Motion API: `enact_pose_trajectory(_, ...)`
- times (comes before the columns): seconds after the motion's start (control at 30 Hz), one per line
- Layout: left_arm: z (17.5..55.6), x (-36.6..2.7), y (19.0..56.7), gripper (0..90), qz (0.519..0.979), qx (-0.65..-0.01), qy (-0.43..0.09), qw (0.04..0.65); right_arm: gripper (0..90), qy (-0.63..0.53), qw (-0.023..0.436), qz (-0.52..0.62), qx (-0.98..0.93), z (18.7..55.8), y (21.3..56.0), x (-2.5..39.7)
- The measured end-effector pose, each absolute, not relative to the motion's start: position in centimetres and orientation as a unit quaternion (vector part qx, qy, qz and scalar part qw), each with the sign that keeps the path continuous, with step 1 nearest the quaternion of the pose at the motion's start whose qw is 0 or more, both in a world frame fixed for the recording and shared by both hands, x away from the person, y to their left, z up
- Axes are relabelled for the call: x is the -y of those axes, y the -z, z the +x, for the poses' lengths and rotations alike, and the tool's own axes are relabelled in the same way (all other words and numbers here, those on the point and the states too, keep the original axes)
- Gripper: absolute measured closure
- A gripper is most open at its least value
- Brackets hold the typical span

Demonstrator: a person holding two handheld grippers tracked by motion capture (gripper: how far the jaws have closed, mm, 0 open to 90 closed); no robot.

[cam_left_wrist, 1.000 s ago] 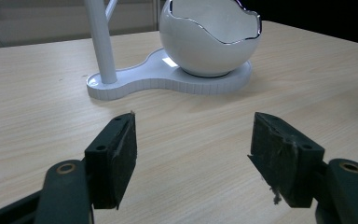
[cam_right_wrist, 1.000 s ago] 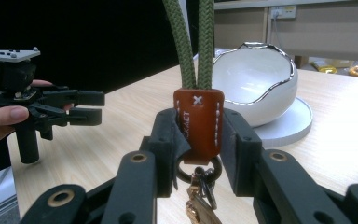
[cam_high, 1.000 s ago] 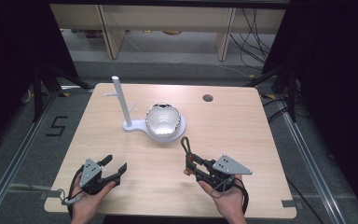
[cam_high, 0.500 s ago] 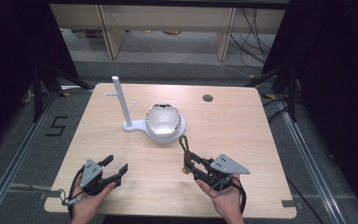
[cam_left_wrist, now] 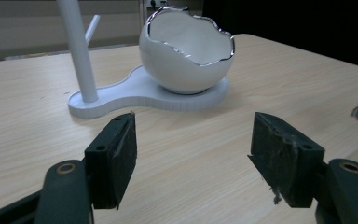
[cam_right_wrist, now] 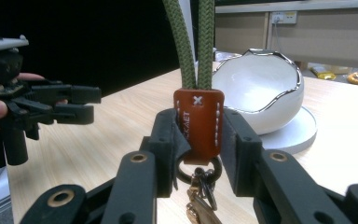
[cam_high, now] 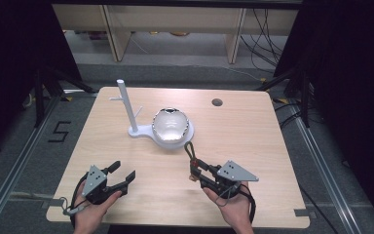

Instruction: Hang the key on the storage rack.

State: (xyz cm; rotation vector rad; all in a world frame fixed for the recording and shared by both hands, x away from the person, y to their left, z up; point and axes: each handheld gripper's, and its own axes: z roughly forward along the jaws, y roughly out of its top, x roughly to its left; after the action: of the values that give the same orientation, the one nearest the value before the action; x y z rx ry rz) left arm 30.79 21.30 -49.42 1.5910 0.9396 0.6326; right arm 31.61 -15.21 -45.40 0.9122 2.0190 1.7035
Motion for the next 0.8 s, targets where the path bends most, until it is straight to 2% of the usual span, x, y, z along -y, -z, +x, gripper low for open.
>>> enact_pose_trajectory(0.13, 30.6, -20.9, 48.6, 31.0, 0.673, -0.392, -0.26, 0.57, 68.9, -0.601, 0.17, 0.323, -0.711, 31.6, 45.5, 14.9)
enact_pose_trajectory(0.17, 30.5, -20.8, 48.3, 31.0, 0.675, -0.392, -0.258, 0.57, 68.9, -0.6, 0.183, 0.31, -0.714, 31.7, 45.4, 14.9)
enact_pose_trajectory(0.43, 30.5, -19.7, 46.3, 31.7, 0.673, -0.374, -0.243, 0.59, 68.8, -0.606, 0.173, 0.31, -0.712, 31.6, 45.4, 14.1)
enact_pose_trajectory(0.8, 30.7, -17.1, 43.9, 38.0, 0.684, -0.338, -0.2, 0.615, 68.8, -0.611, 0.18, 0.294, -0.713, 31.8, 45.3, 13.2)
